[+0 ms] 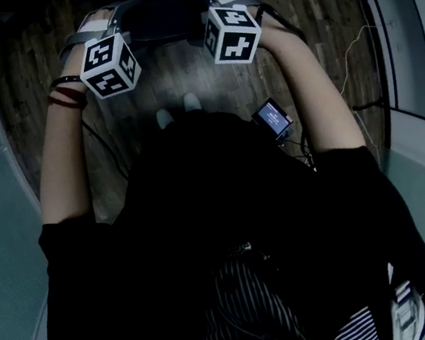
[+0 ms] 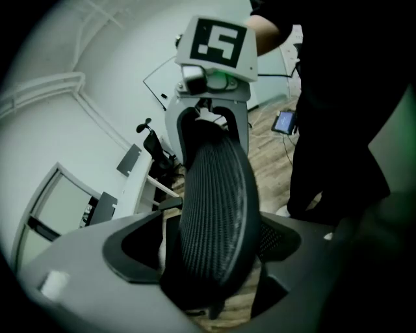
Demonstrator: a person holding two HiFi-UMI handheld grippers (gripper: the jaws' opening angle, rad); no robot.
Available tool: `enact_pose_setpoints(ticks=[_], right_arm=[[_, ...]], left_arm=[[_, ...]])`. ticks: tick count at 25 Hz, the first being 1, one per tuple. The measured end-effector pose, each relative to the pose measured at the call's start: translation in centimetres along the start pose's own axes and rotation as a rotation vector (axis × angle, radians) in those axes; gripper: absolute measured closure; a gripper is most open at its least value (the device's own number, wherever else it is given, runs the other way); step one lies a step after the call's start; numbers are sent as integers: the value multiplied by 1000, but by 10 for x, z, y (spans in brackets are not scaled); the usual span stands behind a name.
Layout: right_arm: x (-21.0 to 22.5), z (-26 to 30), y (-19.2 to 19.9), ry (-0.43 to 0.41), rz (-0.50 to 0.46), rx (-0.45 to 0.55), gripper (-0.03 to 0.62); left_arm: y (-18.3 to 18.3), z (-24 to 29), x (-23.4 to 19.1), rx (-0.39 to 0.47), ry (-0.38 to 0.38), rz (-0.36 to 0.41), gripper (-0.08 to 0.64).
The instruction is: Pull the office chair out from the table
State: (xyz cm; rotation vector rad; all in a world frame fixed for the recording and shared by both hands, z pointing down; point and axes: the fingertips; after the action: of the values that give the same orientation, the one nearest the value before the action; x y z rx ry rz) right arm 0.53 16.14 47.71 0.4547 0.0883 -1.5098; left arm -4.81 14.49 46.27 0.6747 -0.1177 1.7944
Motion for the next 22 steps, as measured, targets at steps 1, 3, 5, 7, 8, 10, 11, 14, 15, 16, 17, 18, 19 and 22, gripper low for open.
enact_pose_setpoints(ticks=[1,3,5,7,8,10,11,14,15,16,17,18,19,22], right_arm=[[1,-10,-4,16,30,35,206],[5,-40,-15,41,76,111,206],[8,-75,-26,56,157,229,206],[18,-110,-33,100,303,356,211],[25,-125,-32,138,380,401,293],[34,-150,-29,178,527,508,553],[35,-162,-29,160,609,589,591],[38,-191,-27,130,821,809,592],[40,-197,-23,158,857,841,592],[41,-202,-17,189,877,858,592],[43,-206,-13,211,888,869,592],[44,-209,-11,222,892,877,592],[45,-212,-12,228,889,879,592],[48,-212,-20,234,860,848,592]], left_arm=[[-3,-13,-1,43,-1,-57,156],[-12,-49,-8,178,-6,-201,156],[-24,-87,-15,328,-18,-342,193],[-32,-117,-21,434,-36,-470,376],[-32,-130,-26,474,-61,-550,487],[-29,-154,-44,589,-126,-777,555],[-25,-165,-52,664,-146,-909,555],[-21,-183,-64,827,-164,-1173,557],[-24,-183,-63,836,-165,-1186,557],[-30,-182,-61,829,-163,-1170,557],[-35,-181,-59,815,-160,-1139,557],[-39,-181,-58,803,-158,-1108,557],[-39,-182,-59,796,-157,-1085,557],[-33,-186,-64,776,-160,-1033,557]])
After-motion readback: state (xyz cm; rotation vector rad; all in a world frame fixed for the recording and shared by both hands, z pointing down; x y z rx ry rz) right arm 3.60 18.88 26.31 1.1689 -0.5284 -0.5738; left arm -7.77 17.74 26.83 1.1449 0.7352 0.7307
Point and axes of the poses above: the fingertips, and each gripper's own axes: z forward along the fingers, x to its right, y out of its underside, and after that the axes turned 10 degrees about -x, right-handed
